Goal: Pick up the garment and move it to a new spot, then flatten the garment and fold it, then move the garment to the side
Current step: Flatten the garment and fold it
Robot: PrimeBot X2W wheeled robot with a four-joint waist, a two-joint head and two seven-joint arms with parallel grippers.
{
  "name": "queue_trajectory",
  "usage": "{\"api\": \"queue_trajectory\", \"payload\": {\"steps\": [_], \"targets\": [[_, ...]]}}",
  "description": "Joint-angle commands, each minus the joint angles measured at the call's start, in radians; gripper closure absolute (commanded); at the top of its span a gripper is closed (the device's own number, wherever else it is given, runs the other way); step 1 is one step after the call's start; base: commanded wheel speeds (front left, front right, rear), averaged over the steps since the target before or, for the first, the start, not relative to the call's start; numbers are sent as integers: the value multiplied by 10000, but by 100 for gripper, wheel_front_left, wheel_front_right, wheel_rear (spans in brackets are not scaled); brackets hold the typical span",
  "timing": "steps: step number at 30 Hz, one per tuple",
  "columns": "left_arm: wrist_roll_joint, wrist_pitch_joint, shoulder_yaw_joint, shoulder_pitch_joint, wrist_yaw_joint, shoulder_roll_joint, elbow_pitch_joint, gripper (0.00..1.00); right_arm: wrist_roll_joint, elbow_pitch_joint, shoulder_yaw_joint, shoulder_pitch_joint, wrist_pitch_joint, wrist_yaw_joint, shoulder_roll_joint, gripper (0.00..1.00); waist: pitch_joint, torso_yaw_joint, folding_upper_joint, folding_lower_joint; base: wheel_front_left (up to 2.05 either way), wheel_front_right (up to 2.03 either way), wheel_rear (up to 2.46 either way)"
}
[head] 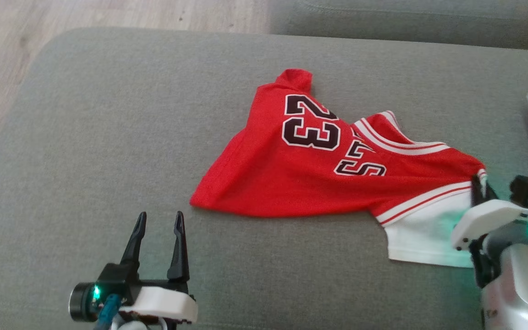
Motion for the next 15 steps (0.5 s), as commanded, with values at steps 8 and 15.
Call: {"api": "queue_trajectory", "payload": {"steps": [8, 15], "targets": [[24, -121, 549, -18, 43, 124, -388, 0, -68, -1709, -567, 1122, 33, 65, -145, 100, -189, -550, -1, -1, 0, 0, 0], [20, -121, 571, -47, -21, 151, -323, 0, 47, -2155, -665, 1871, -36, 65, -73, 0, -217, -811, -1, -1, 0, 0, 0]]}}
